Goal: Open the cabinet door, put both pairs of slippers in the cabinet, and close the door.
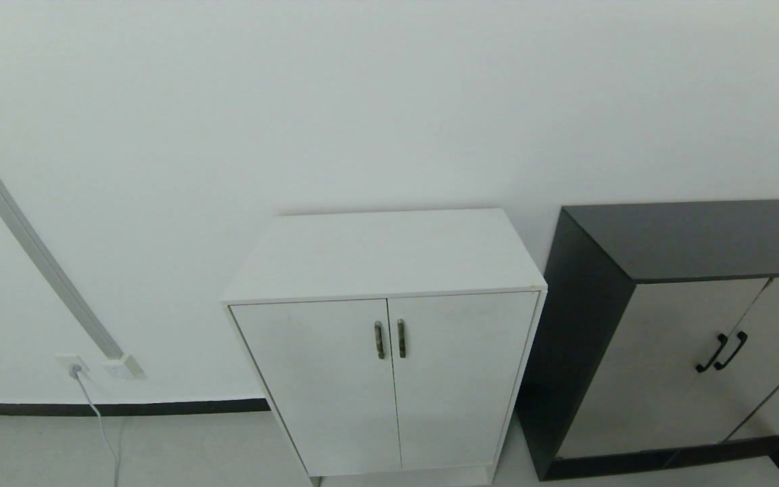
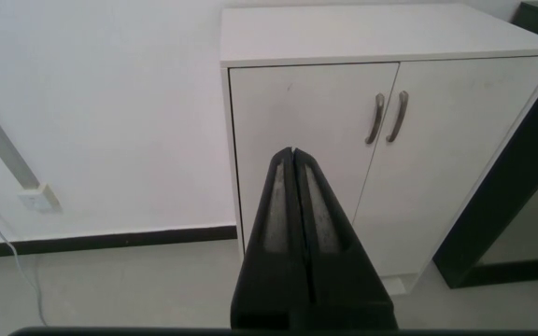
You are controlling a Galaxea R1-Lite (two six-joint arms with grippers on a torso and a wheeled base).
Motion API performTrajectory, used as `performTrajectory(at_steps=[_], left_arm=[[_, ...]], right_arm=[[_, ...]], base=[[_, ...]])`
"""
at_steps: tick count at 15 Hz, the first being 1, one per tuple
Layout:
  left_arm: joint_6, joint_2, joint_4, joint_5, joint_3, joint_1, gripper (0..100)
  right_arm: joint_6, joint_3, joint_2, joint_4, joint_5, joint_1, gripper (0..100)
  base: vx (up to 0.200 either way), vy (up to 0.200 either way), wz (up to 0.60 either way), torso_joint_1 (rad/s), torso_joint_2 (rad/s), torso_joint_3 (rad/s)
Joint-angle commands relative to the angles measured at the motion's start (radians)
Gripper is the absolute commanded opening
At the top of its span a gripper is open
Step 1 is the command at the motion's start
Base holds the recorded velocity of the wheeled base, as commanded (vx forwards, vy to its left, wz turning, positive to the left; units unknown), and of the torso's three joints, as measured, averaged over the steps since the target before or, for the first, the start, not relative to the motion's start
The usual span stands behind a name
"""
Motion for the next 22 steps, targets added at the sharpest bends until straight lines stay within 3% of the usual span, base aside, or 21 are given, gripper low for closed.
performTrajectory(at_steps=[1, 5, 9, 12, 22], left_arm=[[0.000, 0.000, 0.000, -0.001, 0.000, 0.000, 0], [0.000, 0.000, 0.000, -0.001, 0.000, 0.000, 0], [0.000, 0.000, 0.000, -0.001, 0.000, 0.000, 0], [0.000, 0.000, 0.000, -0.001, 0.000, 0.000, 0], [-0.002, 0.000, 0.000, -0.001, 0.000, 0.000, 0]], right_arm=[[0.002, 0.004, -0.012, -0.017, 0.007, -0.001, 0], [-0.001, 0.001, 0.012, -0.015, -0.008, -0.079, 0], [-0.001, 0.002, -0.032, -0.015, -0.008, -0.297, 0], [-0.003, 0.002, -0.155, -0.015, -0.008, -0.404, 0], [0.001, 0.004, -0.437, -0.015, -0.005, -0.411, 0]], base=[[0.000, 0.000, 0.00, 0.000, 0.00, 0.000], [0.000, 0.000, 0.00, 0.000, 0.00, 0.000], [0.000, 0.000, 0.00, 0.000, 0.00, 0.000], [0.000, 0.000, 0.00, 0.000, 0.00, 0.000], [0.000, 0.000, 0.00, 0.000, 0.00, 0.000]])
